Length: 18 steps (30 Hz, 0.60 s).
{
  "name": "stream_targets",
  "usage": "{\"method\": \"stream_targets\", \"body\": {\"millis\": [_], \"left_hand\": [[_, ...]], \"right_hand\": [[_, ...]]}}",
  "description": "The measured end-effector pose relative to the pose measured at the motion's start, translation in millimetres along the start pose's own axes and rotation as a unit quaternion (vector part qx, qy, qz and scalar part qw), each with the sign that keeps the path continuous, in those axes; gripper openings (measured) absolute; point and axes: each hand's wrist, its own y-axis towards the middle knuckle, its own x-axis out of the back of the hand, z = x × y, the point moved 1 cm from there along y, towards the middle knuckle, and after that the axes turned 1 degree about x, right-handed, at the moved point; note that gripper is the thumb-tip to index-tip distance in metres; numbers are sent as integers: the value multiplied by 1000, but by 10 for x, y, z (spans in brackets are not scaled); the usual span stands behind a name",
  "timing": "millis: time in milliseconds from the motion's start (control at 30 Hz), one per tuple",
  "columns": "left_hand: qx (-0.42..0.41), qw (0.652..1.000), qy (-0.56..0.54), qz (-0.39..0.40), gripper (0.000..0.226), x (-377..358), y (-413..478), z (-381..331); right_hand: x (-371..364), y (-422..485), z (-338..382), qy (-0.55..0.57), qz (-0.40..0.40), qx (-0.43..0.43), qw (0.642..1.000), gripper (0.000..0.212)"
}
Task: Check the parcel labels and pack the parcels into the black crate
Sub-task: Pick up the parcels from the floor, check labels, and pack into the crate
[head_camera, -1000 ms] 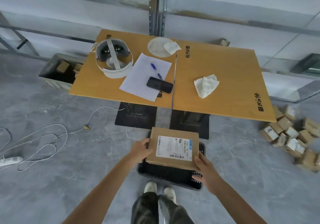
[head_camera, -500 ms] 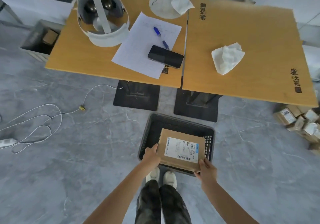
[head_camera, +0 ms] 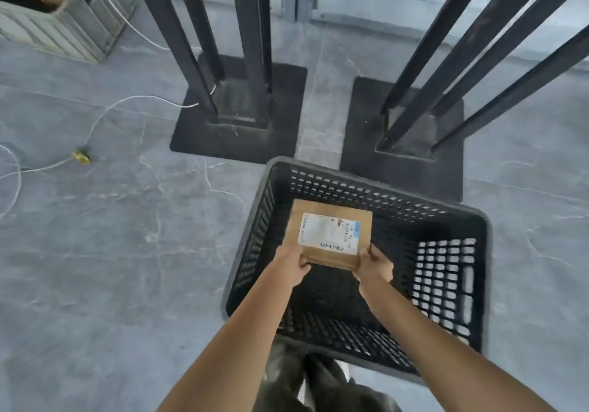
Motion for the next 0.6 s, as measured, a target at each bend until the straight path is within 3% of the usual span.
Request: {"method": "stream_targets", "body": {"millis": [100, 167, 233, 300, 400, 467, 600], "left_hand": [[3, 999, -7, 43, 46, 59, 613, -25], [-35, 997, 74, 6, 45, 90, 879, -132], [-18, 1000, 4, 3, 38, 69, 998, -261], [-1, 1000, 6, -12, 31, 3, 994, -367], [-17, 995, 80, -54, 37, -25, 787, -390], [-42, 984, 142, -97, 27, 14, 514, -408], [-76, 962, 251, -74, 25, -18, -458, -524]], "right_hand": [[-554, 523, -302, -5, 28, 21, 999, 32], [-814, 766, -421, 7, 54, 10, 998, 33], [-965, 908, -473, -13, 87, 4, 996, 35], [-1019, 994, -478, -29, 127, -12, 991, 37], [-909, 926, -325, -93, 216, -44, 971, 69], [-689, 743, -138, -187, 246, -35, 950, 85], [-36, -12, 442, -260, 262, 31, 929, 58]]}}
